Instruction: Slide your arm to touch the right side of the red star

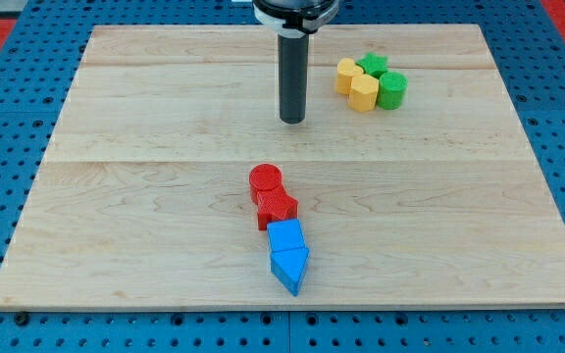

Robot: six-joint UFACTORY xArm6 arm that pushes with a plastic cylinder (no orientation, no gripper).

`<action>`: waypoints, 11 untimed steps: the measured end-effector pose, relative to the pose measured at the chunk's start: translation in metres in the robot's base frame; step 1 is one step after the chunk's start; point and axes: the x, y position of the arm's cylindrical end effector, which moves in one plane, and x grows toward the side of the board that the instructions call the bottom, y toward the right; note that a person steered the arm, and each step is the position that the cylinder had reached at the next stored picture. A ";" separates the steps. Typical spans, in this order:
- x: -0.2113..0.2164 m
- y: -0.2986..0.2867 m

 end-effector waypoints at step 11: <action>0.147 0.006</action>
